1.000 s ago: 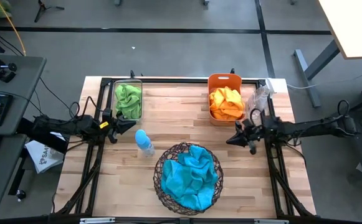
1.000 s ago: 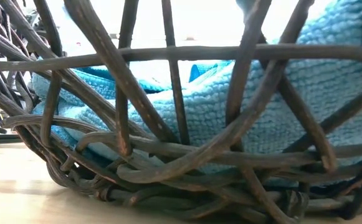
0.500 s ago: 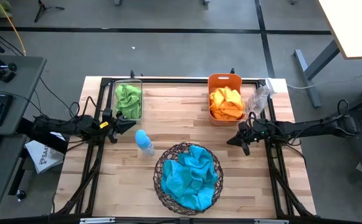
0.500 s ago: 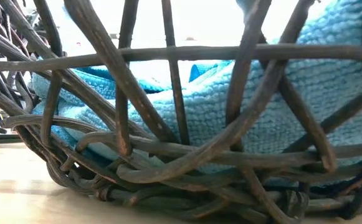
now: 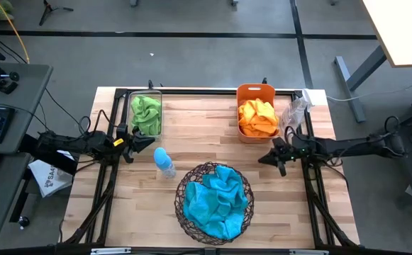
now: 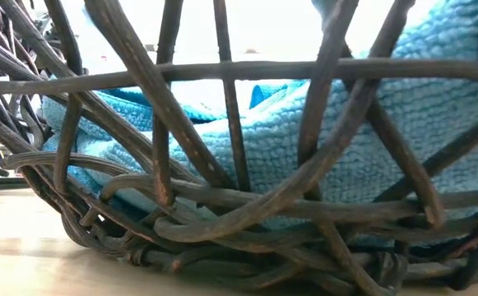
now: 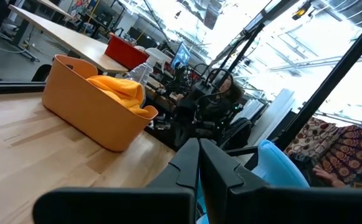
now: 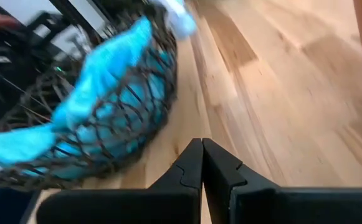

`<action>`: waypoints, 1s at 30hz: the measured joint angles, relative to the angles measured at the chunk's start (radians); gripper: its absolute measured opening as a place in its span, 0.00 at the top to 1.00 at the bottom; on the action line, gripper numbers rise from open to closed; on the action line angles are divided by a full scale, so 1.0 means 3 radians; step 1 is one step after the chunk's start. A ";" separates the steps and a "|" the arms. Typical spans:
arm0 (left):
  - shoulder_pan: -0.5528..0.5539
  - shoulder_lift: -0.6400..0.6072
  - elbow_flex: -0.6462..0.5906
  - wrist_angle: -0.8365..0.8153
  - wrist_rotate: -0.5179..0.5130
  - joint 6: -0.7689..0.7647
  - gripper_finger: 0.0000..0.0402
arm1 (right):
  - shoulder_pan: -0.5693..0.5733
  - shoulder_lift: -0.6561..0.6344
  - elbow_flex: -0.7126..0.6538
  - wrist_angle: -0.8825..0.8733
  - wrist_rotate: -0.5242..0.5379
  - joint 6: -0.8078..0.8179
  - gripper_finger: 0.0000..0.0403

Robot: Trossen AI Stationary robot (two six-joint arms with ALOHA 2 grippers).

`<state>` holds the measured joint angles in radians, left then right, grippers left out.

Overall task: Sort microfiber towel by color & place in baskets
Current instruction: Return to Home Position

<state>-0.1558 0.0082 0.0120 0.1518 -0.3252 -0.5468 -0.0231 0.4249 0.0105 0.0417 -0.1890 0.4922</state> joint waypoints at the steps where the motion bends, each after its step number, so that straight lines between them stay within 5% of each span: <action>1: 0.0000 0.0000 0.0000 0.0000 0.0000 0.0001 1.00 | 0.0000 -0.0074 0.0000 -0.0001 0.0000 -0.0003 1.00; 13: 0.0001 -0.0015 0.0000 0.0003 0.0001 0.0000 1.00 | -0.0001 -0.1090 -0.0001 0.0014 0.0008 0.0014 1.00; 30: -0.0053 -0.0015 0.0001 -0.0058 0.0003 0.0001 1.00 | -0.0001 -0.1154 -0.0003 0.0009 0.0006 0.0014 1.00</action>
<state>-0.1719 0.0036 0.0124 0.1342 -0.3244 -0.5466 -0.0235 0.0788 0.0097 0.0444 -0.1871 0.4965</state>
